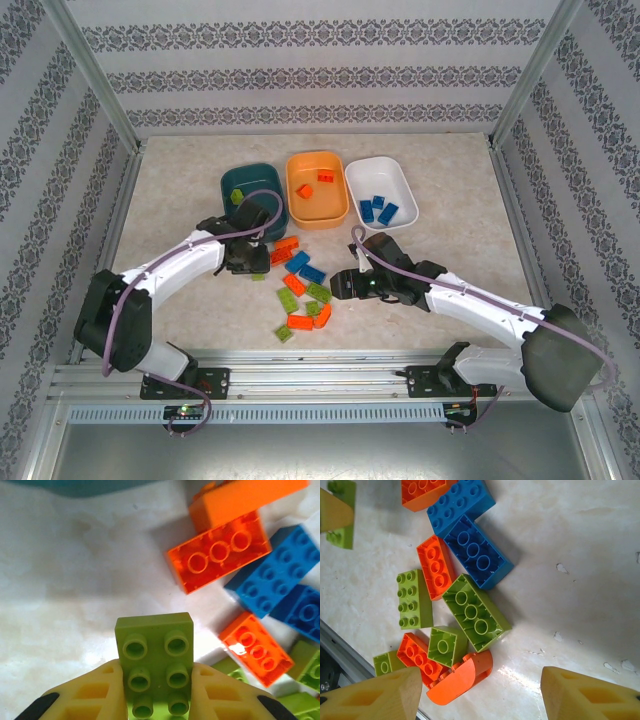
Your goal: Sort the legos into containers by color
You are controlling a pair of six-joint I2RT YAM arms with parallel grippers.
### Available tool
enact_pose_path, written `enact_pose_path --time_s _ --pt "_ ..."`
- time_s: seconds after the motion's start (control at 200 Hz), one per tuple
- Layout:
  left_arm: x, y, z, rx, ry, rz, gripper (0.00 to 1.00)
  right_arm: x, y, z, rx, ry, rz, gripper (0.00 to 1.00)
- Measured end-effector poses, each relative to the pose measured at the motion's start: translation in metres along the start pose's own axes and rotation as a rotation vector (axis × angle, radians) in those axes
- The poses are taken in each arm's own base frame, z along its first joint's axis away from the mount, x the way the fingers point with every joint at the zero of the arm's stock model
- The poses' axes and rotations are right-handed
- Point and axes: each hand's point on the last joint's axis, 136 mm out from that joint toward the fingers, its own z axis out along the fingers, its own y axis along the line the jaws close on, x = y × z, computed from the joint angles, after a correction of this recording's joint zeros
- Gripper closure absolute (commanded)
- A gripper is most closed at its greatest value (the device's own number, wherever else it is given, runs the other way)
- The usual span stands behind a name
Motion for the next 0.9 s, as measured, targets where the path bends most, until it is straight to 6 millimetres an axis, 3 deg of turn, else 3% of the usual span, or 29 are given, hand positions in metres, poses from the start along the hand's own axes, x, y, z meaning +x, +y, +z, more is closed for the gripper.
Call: enact_pose_path --time_s 0.195,0.29,0.395,0.505,0.659,0.799,0.904 --pt "-0.048 0.001 -0.031 0.057 -0.092 -0.042 0.72 -0.001 0.001 0.001 -0.002 -0.003 0.002 0.36" --pt "-0.085 0.006 -0.046 0.062 -0.147 -0.054 0.72 -0.002 0.001 0.001 -0.004 -0.005 0.001 0.36" --pt "-0.125 0.011 -0.048 0.05 -0.181 -0.054 0.71 -0.001 0.0 0.002 -0.002 -0.002 0.002 0.36" --pt "-0.162 0.015 -0.033 0.021 -0.185 -0.04 0.72 0.0 -0.001 0.005 0.004 0.006 0.006 0.36" --pt "-0.204 0.017 0.004 -0.017 -0.161 -0.012 0.72 0.0 -0.003 0.005 0.009 0.006 0.01 0.36" --pt "-0.229 0.019 0.035 -0.041 -0.135 0.004 0.71 0.0 -0.005 0.005 0.021 0.004 0.011 0.36" --pt "-0.239 0.021 0.052 -0.051 -0.112 0.011 0.64 0.0 -0.005 0.0 0.027 -0.008 0.012 0.36"
